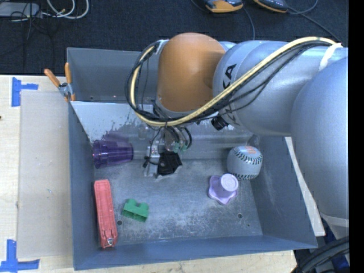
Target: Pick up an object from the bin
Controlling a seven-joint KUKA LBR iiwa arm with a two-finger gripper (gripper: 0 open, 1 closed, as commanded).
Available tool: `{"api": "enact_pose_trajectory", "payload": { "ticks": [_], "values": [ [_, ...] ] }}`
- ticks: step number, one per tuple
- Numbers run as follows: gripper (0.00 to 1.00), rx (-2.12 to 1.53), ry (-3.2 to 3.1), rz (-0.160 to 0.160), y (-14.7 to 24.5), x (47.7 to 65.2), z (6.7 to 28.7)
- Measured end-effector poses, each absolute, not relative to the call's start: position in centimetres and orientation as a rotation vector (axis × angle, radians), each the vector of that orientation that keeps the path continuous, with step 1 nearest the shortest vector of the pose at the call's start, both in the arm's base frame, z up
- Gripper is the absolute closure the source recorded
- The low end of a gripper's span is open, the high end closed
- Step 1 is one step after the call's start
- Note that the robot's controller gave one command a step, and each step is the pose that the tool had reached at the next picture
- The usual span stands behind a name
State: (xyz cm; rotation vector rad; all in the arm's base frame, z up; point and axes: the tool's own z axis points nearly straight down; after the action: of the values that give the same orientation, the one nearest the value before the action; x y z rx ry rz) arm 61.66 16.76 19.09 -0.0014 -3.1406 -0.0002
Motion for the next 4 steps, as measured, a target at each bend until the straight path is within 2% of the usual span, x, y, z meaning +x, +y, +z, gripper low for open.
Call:
{"api": "enact_pose_trajectory", "payload": {
  "ticks": [1, 2, 3, 4],
  "values": [
    [0.0, 0.158, -3.128, 0.002, 18.9, 54.1, 14.5],
    [0.0, 0.046, -3.136, 0.001, 18.5, 52.3, 15.7],
    [0.0, 0.062, -3.129, 0.004, 17.1, 52.0, 13.0],
    [0.0, -0.253, -3.123, 0.003, 16.1, 51.0, 7.7]
  ]
}}
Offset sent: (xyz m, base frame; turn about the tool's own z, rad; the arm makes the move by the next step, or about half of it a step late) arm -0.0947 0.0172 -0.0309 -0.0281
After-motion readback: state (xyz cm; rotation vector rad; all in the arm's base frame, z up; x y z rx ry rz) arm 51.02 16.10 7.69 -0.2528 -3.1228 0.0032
